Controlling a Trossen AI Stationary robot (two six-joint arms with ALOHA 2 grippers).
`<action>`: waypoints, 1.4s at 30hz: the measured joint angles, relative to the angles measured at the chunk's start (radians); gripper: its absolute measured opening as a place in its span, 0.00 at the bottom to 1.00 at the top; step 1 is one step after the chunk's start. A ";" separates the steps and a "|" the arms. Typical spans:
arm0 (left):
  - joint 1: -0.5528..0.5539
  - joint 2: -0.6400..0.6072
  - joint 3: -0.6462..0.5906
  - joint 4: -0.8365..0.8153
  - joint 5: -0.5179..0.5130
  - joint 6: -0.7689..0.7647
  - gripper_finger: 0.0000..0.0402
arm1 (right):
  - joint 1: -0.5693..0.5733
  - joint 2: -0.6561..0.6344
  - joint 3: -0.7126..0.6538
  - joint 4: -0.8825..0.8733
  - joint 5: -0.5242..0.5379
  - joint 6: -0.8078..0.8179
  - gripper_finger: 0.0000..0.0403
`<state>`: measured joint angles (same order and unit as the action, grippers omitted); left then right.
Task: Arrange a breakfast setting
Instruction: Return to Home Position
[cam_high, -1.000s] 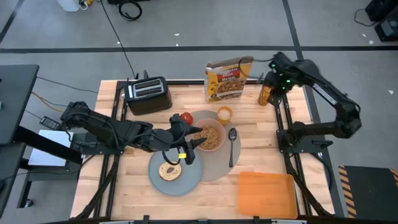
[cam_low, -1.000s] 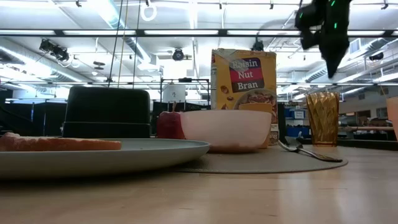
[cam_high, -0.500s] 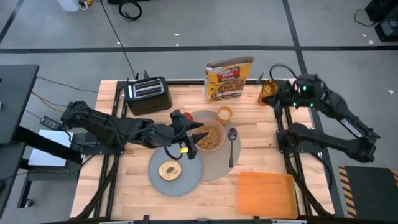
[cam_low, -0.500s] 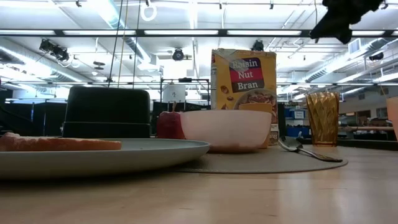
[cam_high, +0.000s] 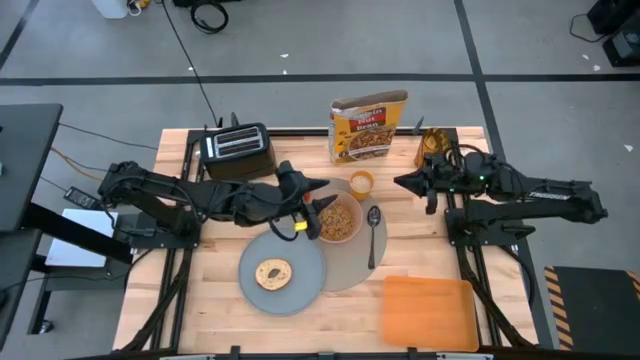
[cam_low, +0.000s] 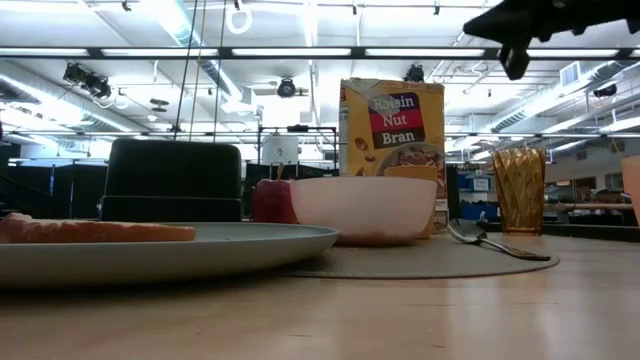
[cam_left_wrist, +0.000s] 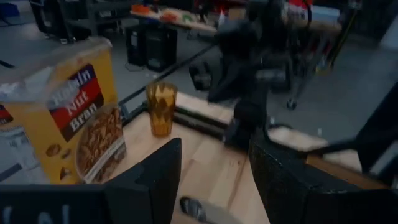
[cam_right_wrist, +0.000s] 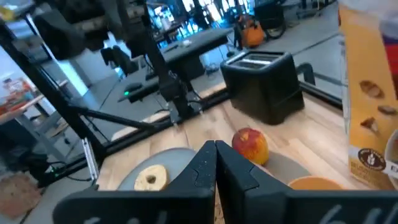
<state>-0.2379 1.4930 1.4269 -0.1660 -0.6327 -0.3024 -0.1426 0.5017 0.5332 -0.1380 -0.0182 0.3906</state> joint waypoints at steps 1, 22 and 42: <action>-0.004 0.000 0.000 -0.020 0.000 0.000 0.49 | 0.005 -0.011 0.000 -0.002 -0.012 -0.001 0.03; -0.005 -0.010 -0.126 -0.006 -0.002 0.058 0.49 | 0.007 -0.046 0.003 -0.049 -0.047 0.023 0.05; -0.216 -0.413 -0.697 0.288 -0.178 0.192 0.49 | 0.388 -0.017 -0.021 0.182 0.205 -0.253 0.03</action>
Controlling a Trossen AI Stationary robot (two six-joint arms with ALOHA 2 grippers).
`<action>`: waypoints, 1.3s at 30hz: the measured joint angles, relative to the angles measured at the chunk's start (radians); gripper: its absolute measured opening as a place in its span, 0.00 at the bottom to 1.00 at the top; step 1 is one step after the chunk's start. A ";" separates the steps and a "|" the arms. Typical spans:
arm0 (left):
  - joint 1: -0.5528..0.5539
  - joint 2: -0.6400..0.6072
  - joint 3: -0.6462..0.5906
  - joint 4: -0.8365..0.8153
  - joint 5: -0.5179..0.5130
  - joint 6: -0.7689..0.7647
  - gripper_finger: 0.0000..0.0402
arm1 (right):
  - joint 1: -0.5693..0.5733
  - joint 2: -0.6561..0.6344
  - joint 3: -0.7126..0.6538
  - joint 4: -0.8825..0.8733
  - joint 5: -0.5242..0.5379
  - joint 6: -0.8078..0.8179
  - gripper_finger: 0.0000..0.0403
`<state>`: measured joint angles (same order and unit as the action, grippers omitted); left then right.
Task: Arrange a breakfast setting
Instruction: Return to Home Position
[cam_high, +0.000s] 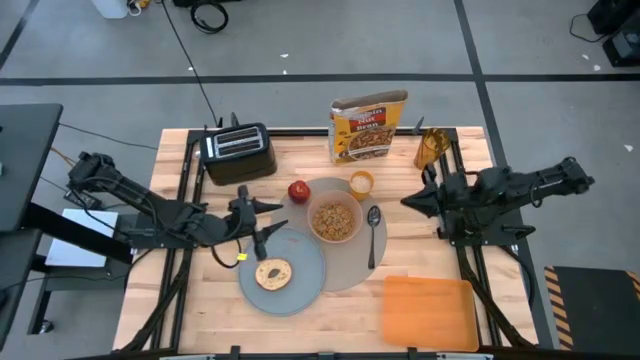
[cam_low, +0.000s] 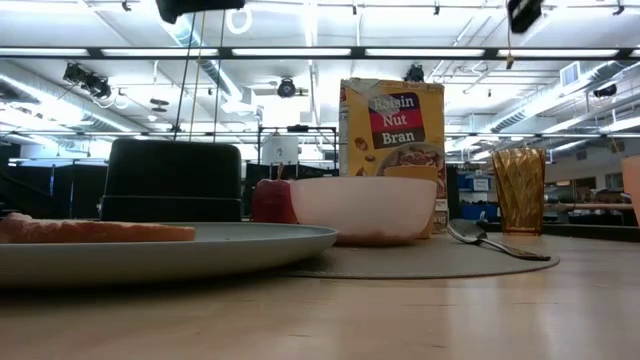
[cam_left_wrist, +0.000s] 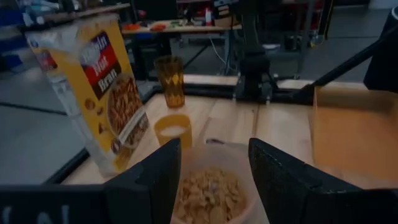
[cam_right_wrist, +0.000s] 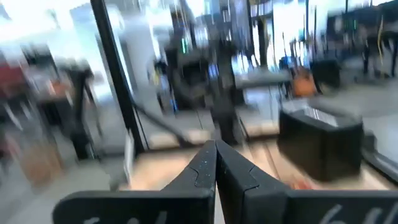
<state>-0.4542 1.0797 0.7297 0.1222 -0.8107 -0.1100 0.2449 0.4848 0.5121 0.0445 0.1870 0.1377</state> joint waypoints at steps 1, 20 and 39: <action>-0.004 -0.003 -0.008 -0.002 0.000 -0.010 0.49 | 0.012 0.009 0.000 -0.046 0.016 -0.007 0.03; 0.033 0.006 -0.018 0.015 0.072 0.051 0.49 | 0.079 -0.124 -0.001 -0.308 0.145 -0.110 0.04; 0.076 0.007 -0.018 0.009 0.082 0.054 0.49 | 0.059 -0.386 -0.462 0.274 -0.025 -0.030 0.04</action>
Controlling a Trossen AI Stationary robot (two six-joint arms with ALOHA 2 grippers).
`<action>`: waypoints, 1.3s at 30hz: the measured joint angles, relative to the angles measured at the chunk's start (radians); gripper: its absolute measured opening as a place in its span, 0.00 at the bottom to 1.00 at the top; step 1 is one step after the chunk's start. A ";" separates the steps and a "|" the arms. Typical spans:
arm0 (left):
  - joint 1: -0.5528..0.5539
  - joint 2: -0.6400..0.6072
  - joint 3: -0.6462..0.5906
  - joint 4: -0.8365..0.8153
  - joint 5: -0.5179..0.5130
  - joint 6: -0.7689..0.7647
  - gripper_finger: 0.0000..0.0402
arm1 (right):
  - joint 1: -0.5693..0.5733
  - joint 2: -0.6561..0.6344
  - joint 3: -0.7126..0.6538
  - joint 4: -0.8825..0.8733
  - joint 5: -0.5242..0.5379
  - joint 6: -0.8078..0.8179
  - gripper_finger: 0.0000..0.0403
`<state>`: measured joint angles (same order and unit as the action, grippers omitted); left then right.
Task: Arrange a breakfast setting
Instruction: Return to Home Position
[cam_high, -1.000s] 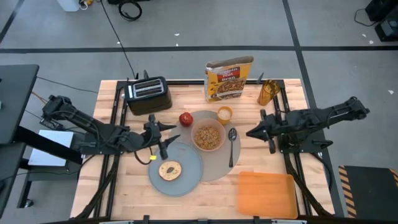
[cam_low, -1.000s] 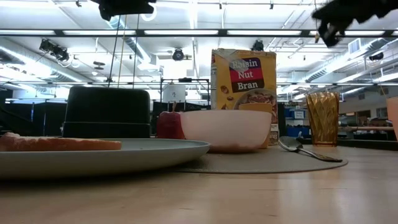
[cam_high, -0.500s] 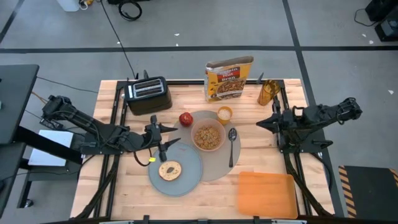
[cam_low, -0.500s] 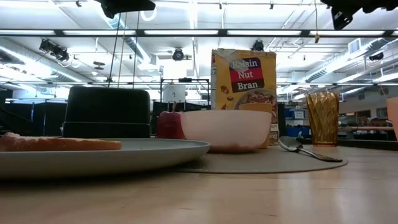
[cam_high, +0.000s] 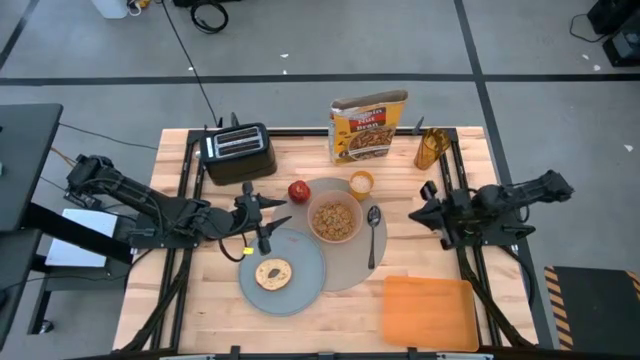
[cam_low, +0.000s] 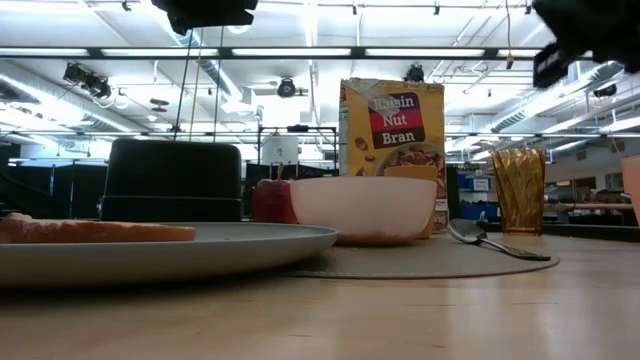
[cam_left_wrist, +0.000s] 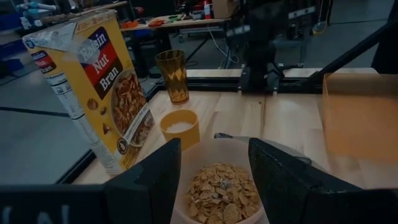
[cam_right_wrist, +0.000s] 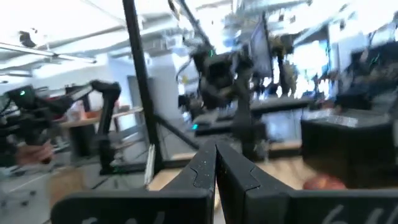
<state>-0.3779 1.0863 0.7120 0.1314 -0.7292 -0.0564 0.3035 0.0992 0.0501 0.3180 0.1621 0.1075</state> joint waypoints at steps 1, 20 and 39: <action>0.000 0.000 0.000 0.000 0.000 0.005 0.49 | -0.019 -0.001 -0.014 -0.004 -0.011 0.026 0.04; -0.095 -0.001 0.000 -0.015 0.001 -0.038 0.49 | -0.290 0.028 -0.043 -0.287 -0.086 -0.013 0.04; -0.129 -0.019 0.000 -0.063 -0.018 -0.089 0.49 | -0.293 0.029 -0.043 -0.234 -0.136 -0.081 0.06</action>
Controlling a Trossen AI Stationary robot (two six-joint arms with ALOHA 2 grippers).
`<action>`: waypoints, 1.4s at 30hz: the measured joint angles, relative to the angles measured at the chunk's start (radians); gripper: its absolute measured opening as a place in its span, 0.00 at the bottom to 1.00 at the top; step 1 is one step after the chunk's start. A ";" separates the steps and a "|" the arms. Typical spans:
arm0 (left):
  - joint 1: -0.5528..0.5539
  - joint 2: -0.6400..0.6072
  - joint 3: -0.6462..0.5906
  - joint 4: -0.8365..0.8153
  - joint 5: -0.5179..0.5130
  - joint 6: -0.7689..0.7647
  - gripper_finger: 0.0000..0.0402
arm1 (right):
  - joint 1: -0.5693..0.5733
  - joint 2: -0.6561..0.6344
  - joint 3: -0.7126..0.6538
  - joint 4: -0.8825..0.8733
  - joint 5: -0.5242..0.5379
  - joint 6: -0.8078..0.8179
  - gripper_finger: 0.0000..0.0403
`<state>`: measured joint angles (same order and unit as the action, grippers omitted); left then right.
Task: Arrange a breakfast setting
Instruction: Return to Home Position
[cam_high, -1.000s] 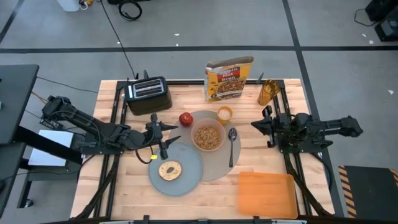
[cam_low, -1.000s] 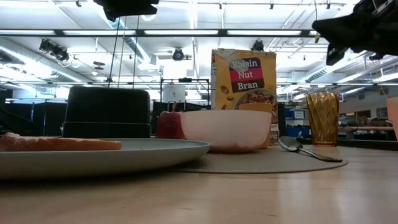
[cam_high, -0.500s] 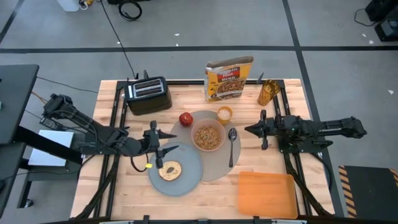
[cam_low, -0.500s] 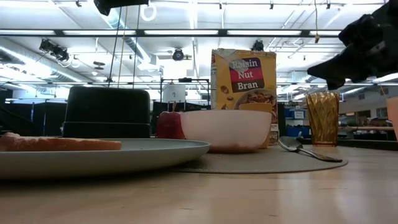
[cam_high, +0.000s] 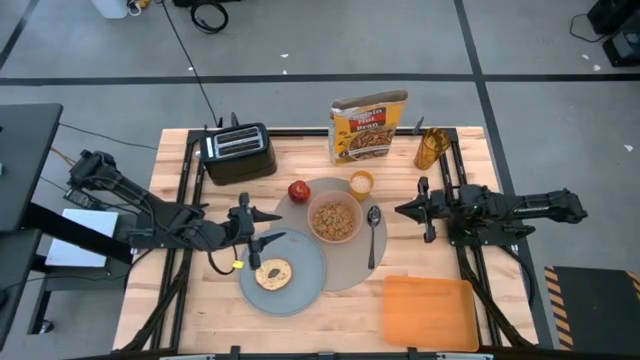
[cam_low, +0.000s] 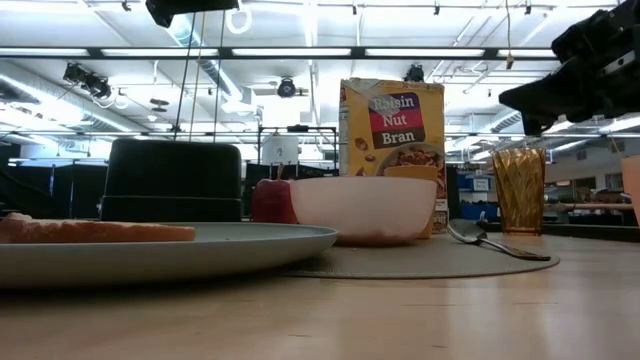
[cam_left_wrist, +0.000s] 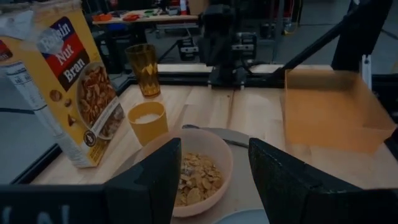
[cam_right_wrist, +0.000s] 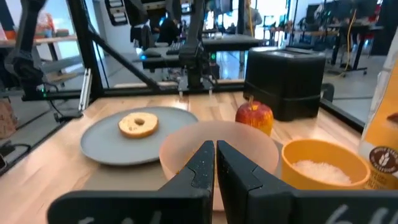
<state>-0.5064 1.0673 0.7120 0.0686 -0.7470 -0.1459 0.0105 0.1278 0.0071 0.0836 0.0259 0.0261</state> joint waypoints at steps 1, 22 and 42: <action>0.000 -0.010 0.000 -0.003 0.003 0.000 0.49 | 0.000 -0.016 0.000 -0.005 0.003 0.002 0.06; 0.059 -0.426 -0.571 0.530 0.198 0.076 0.49 | -0.015 -0.115 0.000 -0.042 0.085 -0.027 0.06; 0.207 -1.062 -0.703 0.054 0.513 0.106 0.49 | -0.015 -0.099 0.000 -0.024 0.078 -0.029 0.06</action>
<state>-0.2992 0.0056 0.0094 0.1230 -0.2336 -0.0400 -0.0040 0.0288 0.0070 0.0601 0.1036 -0.0029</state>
